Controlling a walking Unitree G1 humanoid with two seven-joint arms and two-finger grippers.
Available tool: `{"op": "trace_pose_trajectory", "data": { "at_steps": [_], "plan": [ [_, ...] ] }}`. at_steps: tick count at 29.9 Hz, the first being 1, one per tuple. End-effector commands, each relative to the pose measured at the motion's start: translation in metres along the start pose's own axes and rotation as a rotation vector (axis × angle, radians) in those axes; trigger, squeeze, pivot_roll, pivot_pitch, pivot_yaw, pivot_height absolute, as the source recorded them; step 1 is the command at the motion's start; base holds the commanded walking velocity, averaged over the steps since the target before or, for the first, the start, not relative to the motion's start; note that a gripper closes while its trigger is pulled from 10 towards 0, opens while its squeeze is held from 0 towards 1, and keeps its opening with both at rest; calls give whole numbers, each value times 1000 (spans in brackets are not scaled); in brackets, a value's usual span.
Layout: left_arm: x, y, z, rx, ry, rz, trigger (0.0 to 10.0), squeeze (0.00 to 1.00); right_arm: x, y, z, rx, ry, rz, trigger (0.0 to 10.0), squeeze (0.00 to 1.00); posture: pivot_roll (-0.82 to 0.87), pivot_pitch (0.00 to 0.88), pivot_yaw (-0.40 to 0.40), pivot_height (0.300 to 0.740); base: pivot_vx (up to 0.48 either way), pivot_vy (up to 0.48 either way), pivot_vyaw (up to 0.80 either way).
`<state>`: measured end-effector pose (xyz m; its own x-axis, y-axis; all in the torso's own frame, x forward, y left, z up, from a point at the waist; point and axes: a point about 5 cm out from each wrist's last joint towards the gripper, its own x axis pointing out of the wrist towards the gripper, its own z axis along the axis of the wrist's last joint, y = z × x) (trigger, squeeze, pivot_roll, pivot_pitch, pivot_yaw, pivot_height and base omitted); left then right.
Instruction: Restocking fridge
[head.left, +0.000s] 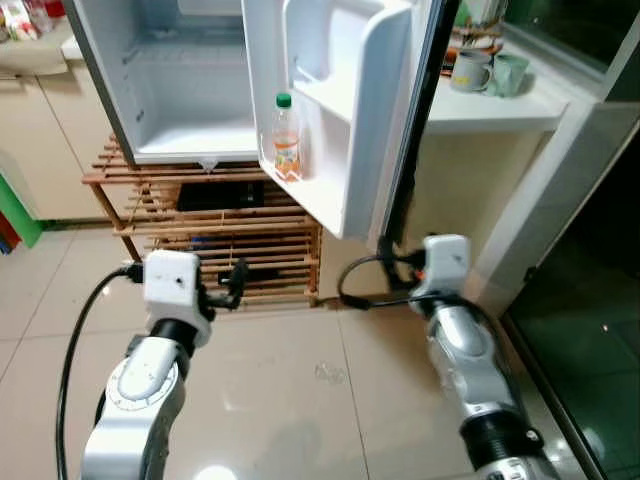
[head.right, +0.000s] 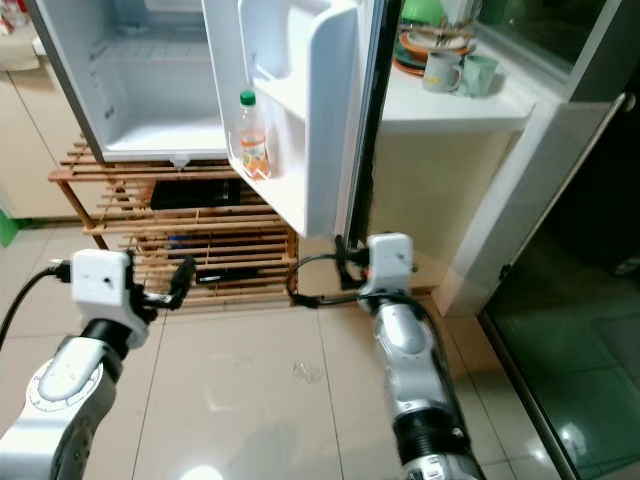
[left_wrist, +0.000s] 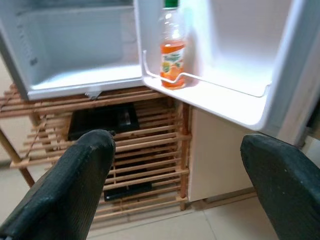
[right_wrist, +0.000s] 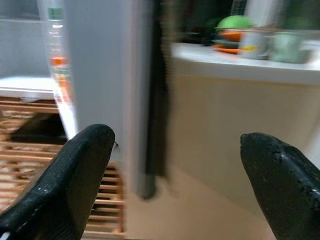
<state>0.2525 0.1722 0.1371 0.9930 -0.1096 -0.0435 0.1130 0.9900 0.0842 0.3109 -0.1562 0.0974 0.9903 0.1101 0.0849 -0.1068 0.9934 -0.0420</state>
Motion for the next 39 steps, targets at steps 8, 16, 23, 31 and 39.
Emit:
{"op": "trace_pose_trajectory", "data": {
  "at_steps": [8, 16, 23, 31, 39],
  "plan": [
    [-11, 3, -2, -99, 0, 67, 10000, 0, -26, -32, -13, 17, 93, -48, 10000, 0, -47, 0, 22, 740, 107, 0, 0],
    [8, -4, -4, -103, 4, 79, 10000, 0, -7, -16, -5, 21, 80, 29, 10000, 0, -67, 0, 10, 740, 458, 0, 0],
    [11, -4, -5, -109, 7, 75, 10000, 0, 0, -17, -4, 26, 90, 23, 10000, 0, -66, 0, 18, 740, 457, 0, 0],
    [11, -3, -2, -94, -19, 108, 10000, 0, 15, -24, 3, 29, 87, -7, 10000, 0, -54, 0, 17, 740, 400, 0, 0],
    [10, 6, -7, -66, 7, 154, 10000, 0, 39, -42, 19, -19, 78, -88, 10000, 0, -34, 0, 6, 740, 0, 0, 0]
  ]
}}
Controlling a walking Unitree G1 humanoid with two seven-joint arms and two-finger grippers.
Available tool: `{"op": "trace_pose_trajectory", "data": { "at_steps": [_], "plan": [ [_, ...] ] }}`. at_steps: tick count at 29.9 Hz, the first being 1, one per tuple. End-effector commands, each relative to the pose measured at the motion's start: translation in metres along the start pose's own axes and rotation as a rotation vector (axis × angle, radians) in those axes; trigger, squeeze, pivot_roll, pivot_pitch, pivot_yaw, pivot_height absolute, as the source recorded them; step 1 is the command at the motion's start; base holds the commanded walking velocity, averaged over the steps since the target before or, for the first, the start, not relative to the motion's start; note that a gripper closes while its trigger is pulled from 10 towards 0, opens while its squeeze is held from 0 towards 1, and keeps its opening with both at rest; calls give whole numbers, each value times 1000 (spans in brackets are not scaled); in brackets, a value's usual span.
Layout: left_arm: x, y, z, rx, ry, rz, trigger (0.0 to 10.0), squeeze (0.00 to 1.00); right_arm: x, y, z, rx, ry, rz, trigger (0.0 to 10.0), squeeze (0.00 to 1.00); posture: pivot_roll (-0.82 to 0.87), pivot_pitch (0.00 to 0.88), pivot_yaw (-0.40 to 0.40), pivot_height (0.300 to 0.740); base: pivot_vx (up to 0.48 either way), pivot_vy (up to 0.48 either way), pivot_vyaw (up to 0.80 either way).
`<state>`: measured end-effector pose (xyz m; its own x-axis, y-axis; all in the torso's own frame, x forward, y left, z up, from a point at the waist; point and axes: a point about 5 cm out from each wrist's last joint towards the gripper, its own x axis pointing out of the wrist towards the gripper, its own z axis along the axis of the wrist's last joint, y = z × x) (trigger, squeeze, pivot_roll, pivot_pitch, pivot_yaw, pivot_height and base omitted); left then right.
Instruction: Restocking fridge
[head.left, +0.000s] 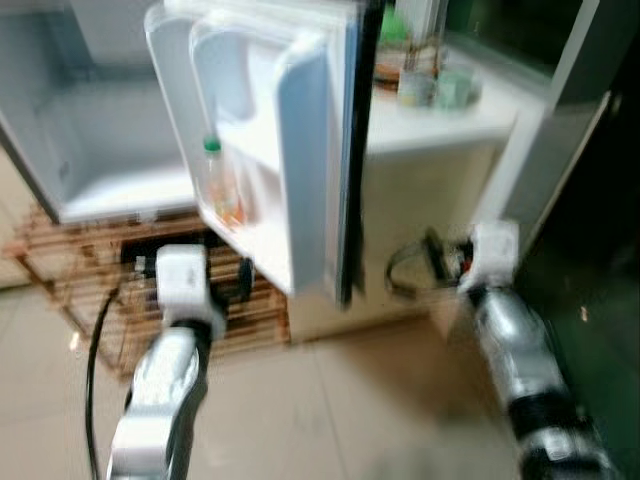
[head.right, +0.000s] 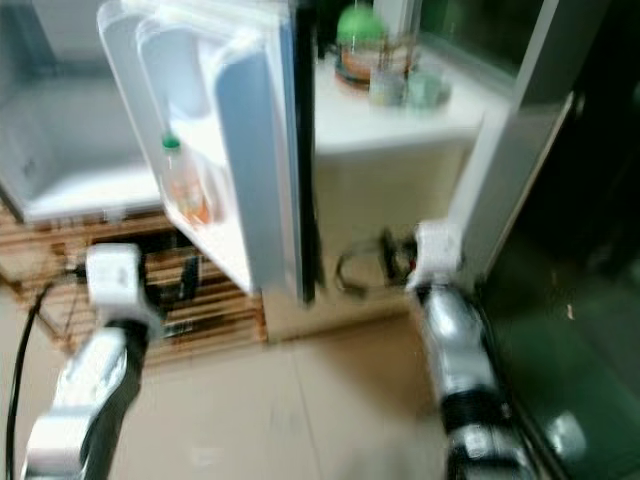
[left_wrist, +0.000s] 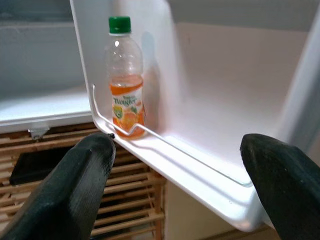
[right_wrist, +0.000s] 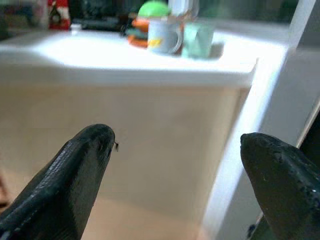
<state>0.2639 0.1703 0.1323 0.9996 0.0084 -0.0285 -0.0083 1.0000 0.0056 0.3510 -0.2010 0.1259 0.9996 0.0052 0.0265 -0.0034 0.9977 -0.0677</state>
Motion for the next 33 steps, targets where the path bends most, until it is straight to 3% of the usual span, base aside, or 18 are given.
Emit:
{"op": "trace_pose_trajectory", "data": {
  "at_steps": [1, 2, 4, 5, 7, 10, 16, 21, 25, 29, 33],
  "plan": [
    [0, 12, -16, 82, 106, 35, 10000, 0, 7, 4, -1, -4, 25, -17, 10000, 0, -31, 0, 4, 740, 0, 0, 0],
    [2, 16, -26, 109, 177, 37, 10000, 0, 10, 4, 0, -1, 39, -26, 10000, 0, -31, 0, 4, 740, 0, 0, 0],
    [2, 18, -33, 124, 222, 39, 10000, 0, 12, 4, -1, 3, 49, -31, 10000, 0, -28, 0, 5, 740, 0, 0, 0],
    [3, 30, -59, 112, 387, 55, 10000, 0, 20, 11, 1, -5, 80, -29, 10000, 0, -32, 0, 11, 740, 0, 0, 0],
    [2, 35, -73, 85, 473, 57, 10000, 0, 25, 17, 4, 14, 86, -24, 10000, 0, -32, 0, 13, 740, 0, 0, 0],
    [0, 36, -81, 88, 522, 31, 10000, 0, 30, 24, 7, 27, 90, -10, 10000, 0, -36, 0, 18, 740, 0, 0, 0],
    [-16, 25, -118, 160, 706, -97, 10000, 0, 43, 57, 30, 90, 46, 89, 10000, 0, -33, 0, 18, 740, 0, 0, 0],
    [-16, 39, -130, 271, 756, -118, 10000, 0, 45, 75, 36, 114, 25, 164, 10000, 0, -49, 0, 22, 740, 0, 0, 0],
    [-15, 47, -130, 277, 766, -115, 10000, 0, 45, 92, 42, 161, 15, 244, 10000, 0, -53, 0, 25, 740, 0, 0, 0],
    [-24, 49, -143, 283, 836, -188, 10000, 0, 39, 124, 50, 172, 12, 438, 10000, 0, -61, 0, 31, 740, 0, 0, 0],
    [-44, 50, -165, 271, 942, -284, 10000, 0, -1, 176, 82, 267, -39, 883, 10000, 0, -78, 0, 38, 740, 0, 0, 0]
  ]
}}
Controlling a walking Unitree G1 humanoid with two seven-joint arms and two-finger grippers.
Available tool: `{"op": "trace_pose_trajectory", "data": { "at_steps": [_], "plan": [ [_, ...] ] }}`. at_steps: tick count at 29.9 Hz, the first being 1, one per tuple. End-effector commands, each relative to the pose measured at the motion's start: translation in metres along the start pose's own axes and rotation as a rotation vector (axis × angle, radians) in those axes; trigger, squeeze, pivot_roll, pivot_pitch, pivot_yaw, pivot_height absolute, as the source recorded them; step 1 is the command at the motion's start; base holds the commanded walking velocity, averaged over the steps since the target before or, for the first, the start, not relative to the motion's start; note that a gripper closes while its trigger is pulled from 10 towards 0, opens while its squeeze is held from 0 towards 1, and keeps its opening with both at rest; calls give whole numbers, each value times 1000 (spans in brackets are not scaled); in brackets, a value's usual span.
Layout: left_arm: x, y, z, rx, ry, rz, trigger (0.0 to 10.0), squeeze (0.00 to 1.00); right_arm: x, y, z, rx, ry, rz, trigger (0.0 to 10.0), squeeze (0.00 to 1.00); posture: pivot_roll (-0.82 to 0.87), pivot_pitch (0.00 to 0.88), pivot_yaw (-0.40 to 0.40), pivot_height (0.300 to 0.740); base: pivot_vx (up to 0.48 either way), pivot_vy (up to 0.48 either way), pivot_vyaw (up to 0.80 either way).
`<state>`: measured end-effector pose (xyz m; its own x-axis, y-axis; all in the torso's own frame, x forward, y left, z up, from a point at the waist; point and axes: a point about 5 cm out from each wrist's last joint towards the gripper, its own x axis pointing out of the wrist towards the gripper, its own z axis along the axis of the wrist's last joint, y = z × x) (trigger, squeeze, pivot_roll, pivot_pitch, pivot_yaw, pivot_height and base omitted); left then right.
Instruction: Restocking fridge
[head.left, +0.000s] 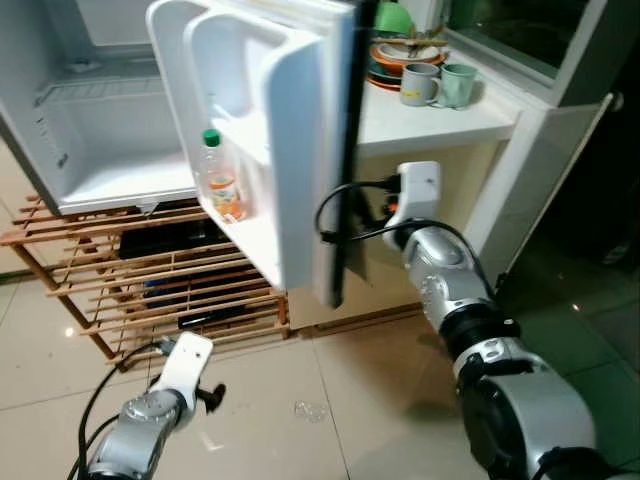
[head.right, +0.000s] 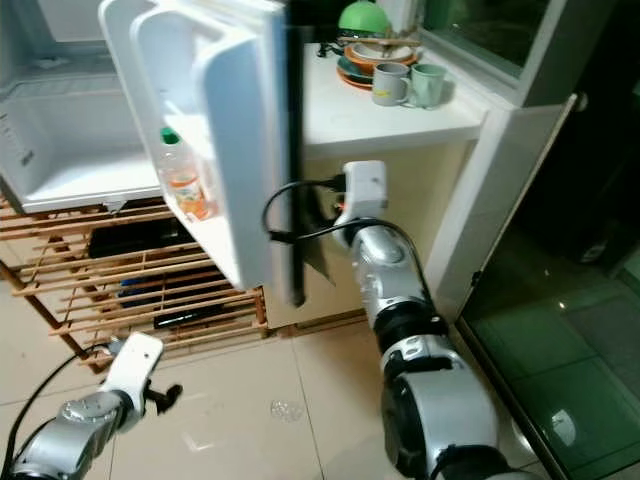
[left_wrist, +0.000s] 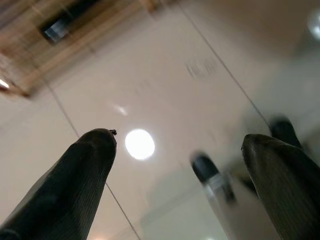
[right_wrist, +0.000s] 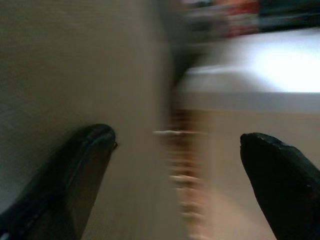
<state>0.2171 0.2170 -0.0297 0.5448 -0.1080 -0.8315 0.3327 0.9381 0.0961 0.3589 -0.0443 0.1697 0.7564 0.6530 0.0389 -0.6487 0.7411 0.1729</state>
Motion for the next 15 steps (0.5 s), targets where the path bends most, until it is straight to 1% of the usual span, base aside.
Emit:
{"op": "trace_pose_trajectory", "data": {
  "at_steps": [1, 2, 3, 4, 6, 8, 9, 11, 12, 13, 14, 15],
  "plan": [
    [0, 2, -6, 14, 19, -14, 10000, 0, 4, 45, 26, 5, -53, 282, 10000, 0, -80, 0, 39, 740, 0, 0, 0],
    [1, 1, -8, 9, 27, -30, 10000, 0, -3, 59, 31, 23, -64, 377, 10000, 0, -82, 0, 41, 740, 0, 0, 0],
    [2, 0, -10, 7, 34, -42, 10000, 0, -9, 68, 34, 39, -67, 447, 10000, 0, -83, 0, 41, 740, 0, 0, 0],
    [2, -1, -11, 7, 41, -54, 10000, 0, -13, 71, 38, 67, -72, 487, 10000, 0, -86, 0, 41, 740, 0, 0, 0],
    [4, -4, -15, 15, 55, -69, 10000, 0, -18, 66, 43, 130, -83, 504, 10000, 0, -88, 0, 41, 740, 0, 0, 0],
    [6, -4, -17, 20, 57, -72, 10000, 0, -19, 50, 39, 159, -63, 436, 10000, 0, -87, 0, 39, 740, 0, 0, 0],
    [6, -4, -17, 20, 56, -71, 10000, 0, -17, 41, 35, 153, -46, 377, 10000, 0, -87, 0, 39, 740, 0, 0, 0],
    [8, -1, -14, 45, 32, -35, 10000, 0, -16, 9, 21, 100, -2, 120, 10000, 0, -82, 0, 34, 740, 0, 0, 0],
    [8, 1, -12, 53, 13, -11, 10000, 0, -17, -6, 14, 55, 22, -8, 10000, 0, -79, 0, 32, 740, 0, 0, 0],
    [9, 2, -10, 57, -1, 4, 10000, 0, -19, -14, 11, 27, 39, -79, 10000, 0, -79, 0, 32, 740, 0, 0, 0],
    [8, 10, -1, 60, -45, 67, 10000, 0, -25, -29, 6, -47, 58, -197, 10000, 0, -73, 0, 28, 740, 0, 0, 0],
    [8, 10, -1, 60, -45, 67, 10000, 0, -25, -29, 6, -47, 58, -197, 10000, 0, -73, 0, 28, 740, 0, 0, 0]
  ]
}}
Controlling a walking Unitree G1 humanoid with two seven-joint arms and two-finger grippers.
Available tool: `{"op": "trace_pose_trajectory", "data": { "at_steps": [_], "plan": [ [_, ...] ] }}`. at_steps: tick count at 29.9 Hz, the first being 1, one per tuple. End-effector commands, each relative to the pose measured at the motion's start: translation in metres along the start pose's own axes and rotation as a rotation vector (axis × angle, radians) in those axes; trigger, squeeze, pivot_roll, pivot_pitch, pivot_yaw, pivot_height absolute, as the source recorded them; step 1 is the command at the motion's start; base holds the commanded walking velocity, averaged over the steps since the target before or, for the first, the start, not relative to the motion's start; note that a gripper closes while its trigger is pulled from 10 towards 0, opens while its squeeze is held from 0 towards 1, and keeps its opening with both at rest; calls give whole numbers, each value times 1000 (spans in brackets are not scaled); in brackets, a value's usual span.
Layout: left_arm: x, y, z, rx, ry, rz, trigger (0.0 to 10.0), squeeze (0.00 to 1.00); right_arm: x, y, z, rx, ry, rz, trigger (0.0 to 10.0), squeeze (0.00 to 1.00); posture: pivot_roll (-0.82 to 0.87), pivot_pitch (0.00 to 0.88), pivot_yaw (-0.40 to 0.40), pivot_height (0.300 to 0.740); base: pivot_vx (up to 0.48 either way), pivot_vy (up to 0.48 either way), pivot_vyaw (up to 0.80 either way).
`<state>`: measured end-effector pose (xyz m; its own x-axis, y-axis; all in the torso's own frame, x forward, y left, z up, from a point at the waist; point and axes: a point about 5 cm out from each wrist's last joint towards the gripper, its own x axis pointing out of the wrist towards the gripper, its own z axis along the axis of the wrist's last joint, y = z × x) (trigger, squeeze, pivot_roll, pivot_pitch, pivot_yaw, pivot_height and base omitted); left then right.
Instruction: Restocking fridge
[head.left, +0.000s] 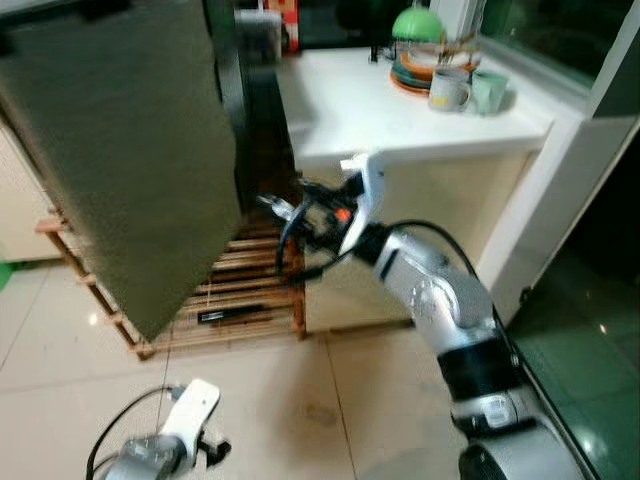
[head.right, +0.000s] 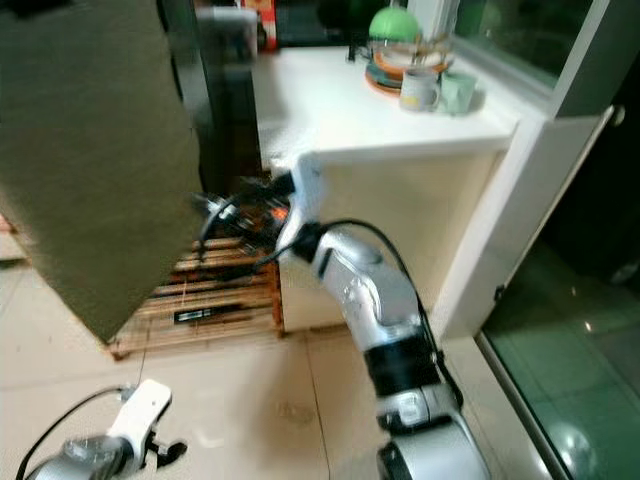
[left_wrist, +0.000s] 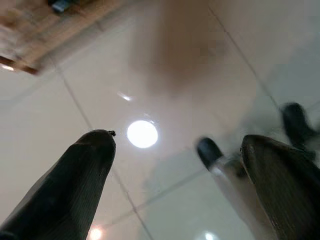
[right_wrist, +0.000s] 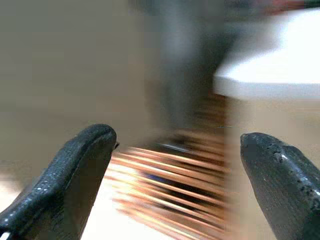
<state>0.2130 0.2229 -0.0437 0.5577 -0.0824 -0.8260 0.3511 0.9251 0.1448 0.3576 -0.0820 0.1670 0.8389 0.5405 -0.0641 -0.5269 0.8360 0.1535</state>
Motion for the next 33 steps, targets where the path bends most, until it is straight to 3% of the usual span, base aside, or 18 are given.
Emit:
{"op": "trace_pose_trajectory", "data": {
  "at_steps": [1, 3, 5, 6, 8, 9, 12, 15, 22, 28, 33],
  "plan": [
    [-4, 21, 26, 9, -111, 122, 10000, 0, -5, -14, -4, -80, -17, -131, 10000, 0, -70, 0, 26, 740, 0, 0, 0],
    [-10, 36, 44, -24, -197, 210, 10000, 0, -10, -22, -12, -64, -1, -184, 10000, 0, -66, 0, 23, 740, 0, 0, 0],
    [-27, 52, 76, -53, -347, 277, 10000, 0, -20, -29, -26, -127, 22, -228, 10000, 0, -63, 0, 22, 740, 0, 0, 0],
    [-27, 52, 76, -53, -347, 277, 10000, 0, -20, -29, -26, -127, 22, -228, 10000, 0, -63, 0, 22, 740, 0, 0, 0],
    [-43, 60, 104, -84, -496, 309, 10000, 0, -25, -35, -41, -118, 43, -262, 10000, 0, -67, 0, 26, 740, 0, 0, 0],
    [-43, 60, 104, -84, -496, 309, 10000, 0, -25, -35, -41, -118, 43, -262, 10000, 0, -67, 0, 26, 740, 0, 0, 0],
    [-66, 54, 136, -165, -710, 319, 10000, 0, -35, -45, -53, -138, 44, -339, 10000, 0, -71, 0, 28, 740, 0, 0, 0],
    [-84, 35, 156, -278, -855, 270, 10000, 0, -49, -57, -59, -101, 26, -412, 10000, 0, -54, 0, 7, 740, 0, 0, 0],
    [-102, 19, 170, -258, -936, 226, 10000, 0, -50, -53, -64, -121, 26, -380, 10000, 0, -52, 0, -3, 740, 0, 0, 0],
    [-102, 33, 155, -266, -886, 272, 10000, 0, -46, -41, -71, -97, 16, -347, 10000, 0, -33, 0, 2, 740, 0, 379, 0],
    [-103, 40, 149, -269, -858, 319, 10000, 0, -45, -34, -84, -86, 53, -321, 10000, 0, -9, 0, -15, 740, 0, 480, -749]
  ]
}}
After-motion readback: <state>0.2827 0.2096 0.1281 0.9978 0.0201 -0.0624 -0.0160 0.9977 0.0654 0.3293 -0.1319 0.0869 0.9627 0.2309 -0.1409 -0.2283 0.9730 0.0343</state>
